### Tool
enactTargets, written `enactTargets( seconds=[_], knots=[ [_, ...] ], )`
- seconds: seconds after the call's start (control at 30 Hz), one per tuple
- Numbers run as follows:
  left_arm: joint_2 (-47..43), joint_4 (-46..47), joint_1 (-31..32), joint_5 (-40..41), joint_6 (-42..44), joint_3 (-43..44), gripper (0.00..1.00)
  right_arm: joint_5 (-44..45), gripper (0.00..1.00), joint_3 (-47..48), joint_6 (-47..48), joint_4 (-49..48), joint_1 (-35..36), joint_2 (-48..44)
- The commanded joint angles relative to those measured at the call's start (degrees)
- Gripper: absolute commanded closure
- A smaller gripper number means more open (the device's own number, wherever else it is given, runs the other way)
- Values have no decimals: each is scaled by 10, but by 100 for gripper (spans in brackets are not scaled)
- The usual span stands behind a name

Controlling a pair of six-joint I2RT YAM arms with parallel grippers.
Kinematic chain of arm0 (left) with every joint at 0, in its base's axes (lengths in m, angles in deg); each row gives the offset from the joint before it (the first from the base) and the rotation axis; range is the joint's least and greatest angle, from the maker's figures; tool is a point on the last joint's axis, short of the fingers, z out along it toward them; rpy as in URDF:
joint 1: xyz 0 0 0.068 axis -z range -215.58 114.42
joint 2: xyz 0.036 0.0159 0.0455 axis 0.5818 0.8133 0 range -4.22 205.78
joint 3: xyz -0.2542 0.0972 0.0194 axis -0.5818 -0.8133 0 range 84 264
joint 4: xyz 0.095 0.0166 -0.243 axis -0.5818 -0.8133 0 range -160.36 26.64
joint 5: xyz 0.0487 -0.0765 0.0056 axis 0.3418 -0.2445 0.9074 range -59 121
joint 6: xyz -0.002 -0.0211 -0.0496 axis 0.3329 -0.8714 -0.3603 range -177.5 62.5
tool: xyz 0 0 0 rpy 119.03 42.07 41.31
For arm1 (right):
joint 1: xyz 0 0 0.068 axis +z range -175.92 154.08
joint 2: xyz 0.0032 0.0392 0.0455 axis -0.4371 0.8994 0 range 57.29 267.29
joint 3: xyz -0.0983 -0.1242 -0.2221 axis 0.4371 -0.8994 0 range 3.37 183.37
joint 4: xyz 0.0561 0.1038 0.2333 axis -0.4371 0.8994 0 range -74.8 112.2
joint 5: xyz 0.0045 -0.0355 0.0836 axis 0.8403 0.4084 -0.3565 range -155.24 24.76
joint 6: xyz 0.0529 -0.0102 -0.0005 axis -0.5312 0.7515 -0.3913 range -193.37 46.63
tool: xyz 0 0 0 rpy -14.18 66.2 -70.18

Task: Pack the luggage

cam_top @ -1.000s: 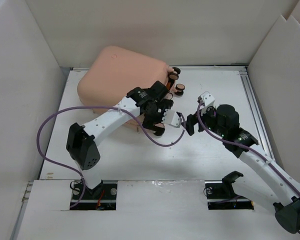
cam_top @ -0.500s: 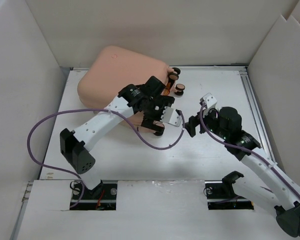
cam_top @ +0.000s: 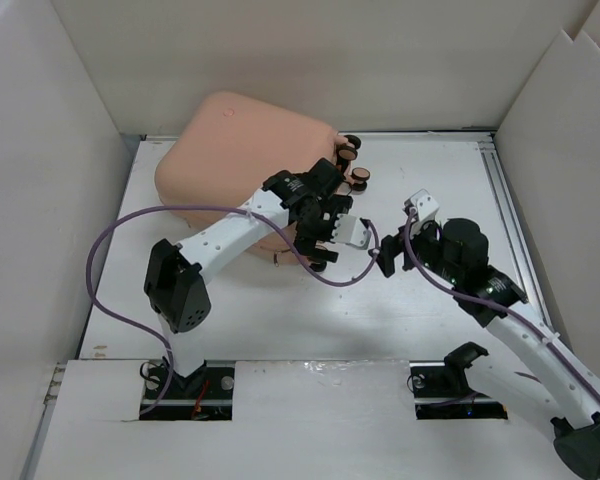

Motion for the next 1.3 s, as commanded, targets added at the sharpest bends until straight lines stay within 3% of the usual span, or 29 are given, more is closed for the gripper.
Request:
enactTargets(
  seconds=[0.0,0.07,0.1,0.13,0.17,0.23,0.4,0.57,0.6,0.67,0.7,0.8,0.87,0.9,0.97,1.17,1.27],
  knots=[
    [-4,1,-5,22,1,-1,1,16,1,-2,0,-5,4,-15],
    [4,1,-12,22,7,-1,16,16,1,-8,0,-5,4,-20],
    [9,-6,-18,22,7,16,45,16,1,-8,0,-5,4,-20],
    [16,-11,-18,22,-3,27,46,16,1,-14,0,-10,4,-20],
    [23,-19,-23,22,-3,40,70,16,2,-14,-7,-10,4,-20],
    [43,-49,-23,22,-27,74,100,6,2,-19,-13,-15,4,-14],
    [32,-48,-34,-3,-82,88,100,-9,11,-51,-71,-87,24,20],
    [-43,81,-67,-64,-192,62,100,49,29,-108,-132,-219,106,27],
    [-55,102,-73,-64,-207,41,100,65,41,-124,-146,-300,143,27],
    [-79,148,-73,-52,-230,18,100,112,56,-169,-172,-385,186,35],
    [-79,158,-68,-52,-237,10,100,176,59,-178,-172,-418,210,47],
    [-64,164,-68,-47,-266,11,100,272,62,-170,-134,-505,305,126],
    [-41,170,-68,-57,-289,31,100,372,56,-133,-105,-540,360,202],
    [-34,170,-68,-65,-289,37,100,372,56,-118,-105,-546,373,227],
    [-20,170,-68,-78,-300,53,100,448,52,-92,-105,-554,391,273],
    [1,175,-68,-100,-280,66,100,507,47,-52,-110,-639,391,409],
    [16,175,-68,-100,-265,76,100,532,46,0,-123,-623,391,459]
  ],
)
